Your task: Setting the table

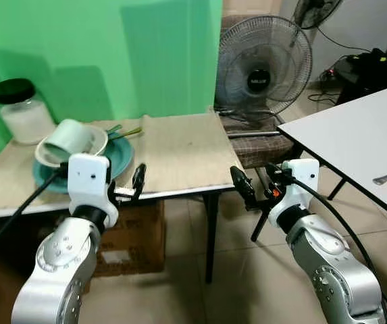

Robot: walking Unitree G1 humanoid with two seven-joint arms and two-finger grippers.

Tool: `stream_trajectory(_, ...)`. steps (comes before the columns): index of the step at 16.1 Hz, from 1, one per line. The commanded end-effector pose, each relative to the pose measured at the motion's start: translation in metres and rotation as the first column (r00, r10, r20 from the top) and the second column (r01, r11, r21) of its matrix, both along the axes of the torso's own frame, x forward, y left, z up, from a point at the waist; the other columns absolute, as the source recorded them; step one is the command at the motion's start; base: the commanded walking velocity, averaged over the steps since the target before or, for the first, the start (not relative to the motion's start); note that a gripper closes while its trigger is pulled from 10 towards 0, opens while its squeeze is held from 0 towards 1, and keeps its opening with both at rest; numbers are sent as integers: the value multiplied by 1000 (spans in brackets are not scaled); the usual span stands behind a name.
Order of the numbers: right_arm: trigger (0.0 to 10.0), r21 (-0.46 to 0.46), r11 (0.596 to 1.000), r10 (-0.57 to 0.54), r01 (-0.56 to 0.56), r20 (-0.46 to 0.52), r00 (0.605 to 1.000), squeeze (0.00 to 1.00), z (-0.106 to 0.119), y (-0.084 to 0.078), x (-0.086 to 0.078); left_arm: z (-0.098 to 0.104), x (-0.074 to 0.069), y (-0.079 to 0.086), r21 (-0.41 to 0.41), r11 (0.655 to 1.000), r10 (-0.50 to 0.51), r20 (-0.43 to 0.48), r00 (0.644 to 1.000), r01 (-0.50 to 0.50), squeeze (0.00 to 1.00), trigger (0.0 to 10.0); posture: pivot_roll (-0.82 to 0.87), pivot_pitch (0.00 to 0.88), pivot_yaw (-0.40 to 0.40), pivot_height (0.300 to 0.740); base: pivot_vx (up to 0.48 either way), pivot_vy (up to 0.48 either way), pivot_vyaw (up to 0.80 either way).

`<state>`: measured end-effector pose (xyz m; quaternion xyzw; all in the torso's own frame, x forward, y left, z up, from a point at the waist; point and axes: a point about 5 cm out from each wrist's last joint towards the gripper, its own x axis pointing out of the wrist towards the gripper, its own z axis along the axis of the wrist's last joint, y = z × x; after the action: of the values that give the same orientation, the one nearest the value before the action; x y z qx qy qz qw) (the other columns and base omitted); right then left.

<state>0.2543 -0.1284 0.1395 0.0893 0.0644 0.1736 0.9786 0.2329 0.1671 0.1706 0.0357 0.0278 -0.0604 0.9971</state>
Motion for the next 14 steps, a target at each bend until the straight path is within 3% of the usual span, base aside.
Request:
stream_trajectory(1,10000,-13,1000,11,-11,10,1000,1000,2,1,3,0,1,1,2,1000,13,-8,1000,-13,0,10000,2,0,44,740,0,0,0)
stream_trajectory(6,10000,-6,1000,11,-11,11,1000,1000,1,3,5,4,3,4,2,1000,21,4,1000,-21,0,10000,5,0,48,740,155,0,330)
stream_trajectory(14,10000,-11,1000,21,-21,11,1000,1000,1,3,6,3,2,4,3,1000,25,0,1000,-25,0,10000,10,0,41,740,260,0,0)
